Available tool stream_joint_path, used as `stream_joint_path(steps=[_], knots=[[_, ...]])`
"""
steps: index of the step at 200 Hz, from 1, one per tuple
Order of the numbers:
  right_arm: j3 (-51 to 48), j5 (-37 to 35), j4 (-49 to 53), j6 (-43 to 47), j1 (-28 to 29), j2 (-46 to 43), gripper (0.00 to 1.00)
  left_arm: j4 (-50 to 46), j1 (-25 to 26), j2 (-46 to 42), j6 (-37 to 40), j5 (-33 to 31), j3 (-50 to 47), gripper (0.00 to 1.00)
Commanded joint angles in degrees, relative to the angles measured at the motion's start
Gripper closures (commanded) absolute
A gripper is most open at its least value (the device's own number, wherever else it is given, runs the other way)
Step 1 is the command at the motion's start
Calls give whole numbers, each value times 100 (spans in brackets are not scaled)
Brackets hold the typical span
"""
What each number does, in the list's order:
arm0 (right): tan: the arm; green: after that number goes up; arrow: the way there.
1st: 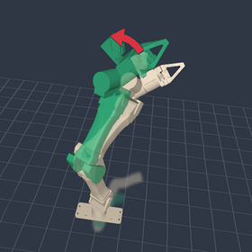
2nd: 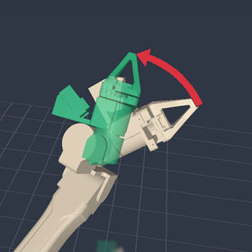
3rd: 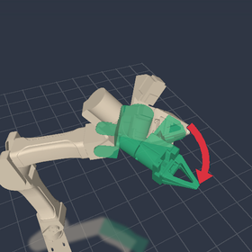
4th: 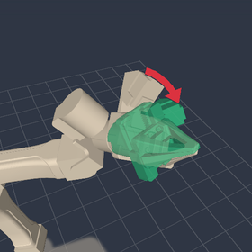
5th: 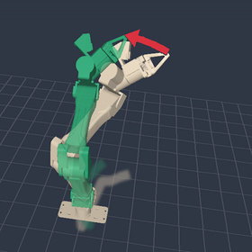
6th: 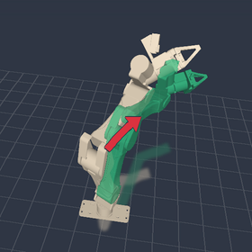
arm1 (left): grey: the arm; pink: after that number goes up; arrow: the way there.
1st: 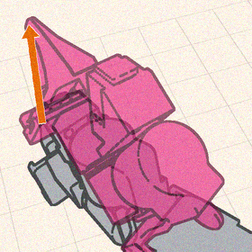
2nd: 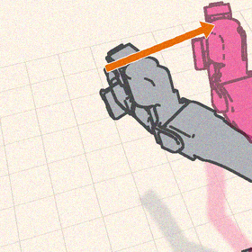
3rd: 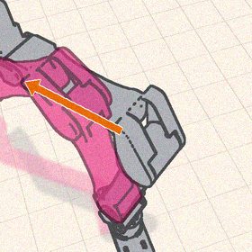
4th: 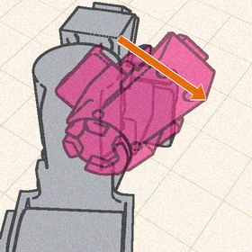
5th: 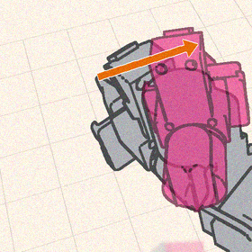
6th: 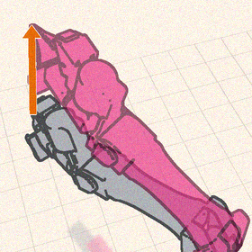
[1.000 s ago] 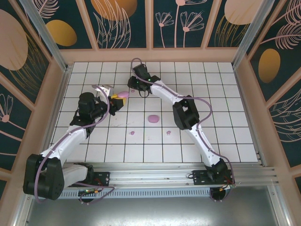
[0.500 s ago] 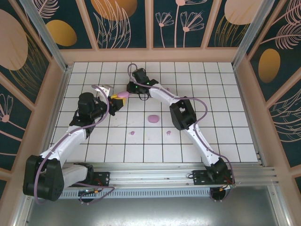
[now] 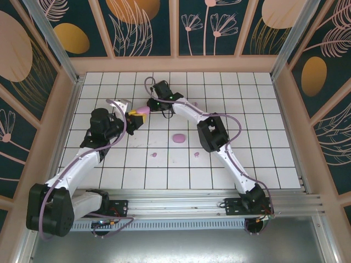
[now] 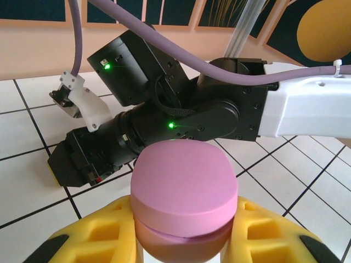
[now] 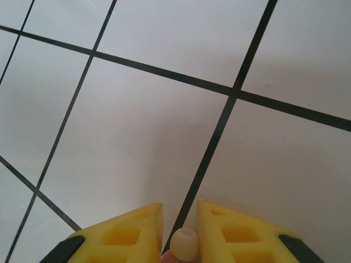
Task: Insert the wireless bluetooth earbuds into the charging case
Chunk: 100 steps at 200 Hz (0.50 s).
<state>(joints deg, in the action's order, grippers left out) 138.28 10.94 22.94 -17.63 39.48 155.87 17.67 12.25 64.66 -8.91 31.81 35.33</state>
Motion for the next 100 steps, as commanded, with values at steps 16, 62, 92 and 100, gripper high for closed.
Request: stream_joint_path(steps=[16, 62, 92, 100], knots=[[-95, -273, 546, 505, 270, -118, 78, -134, -37, -230, -52, -83, -79, 100], [-502, -216, 708, 578, 246, -421, 85, -221, -39, -363, -76, -98, -86, 100], [-1528, -131, 413, 592, 161, -1100, 88, -194, -39, -401, -170, -49, -78, 100], [-1864, -82, 300, 560, 111, -1315, 89, -165, -39, -398, -218, -13, -79, 100]])
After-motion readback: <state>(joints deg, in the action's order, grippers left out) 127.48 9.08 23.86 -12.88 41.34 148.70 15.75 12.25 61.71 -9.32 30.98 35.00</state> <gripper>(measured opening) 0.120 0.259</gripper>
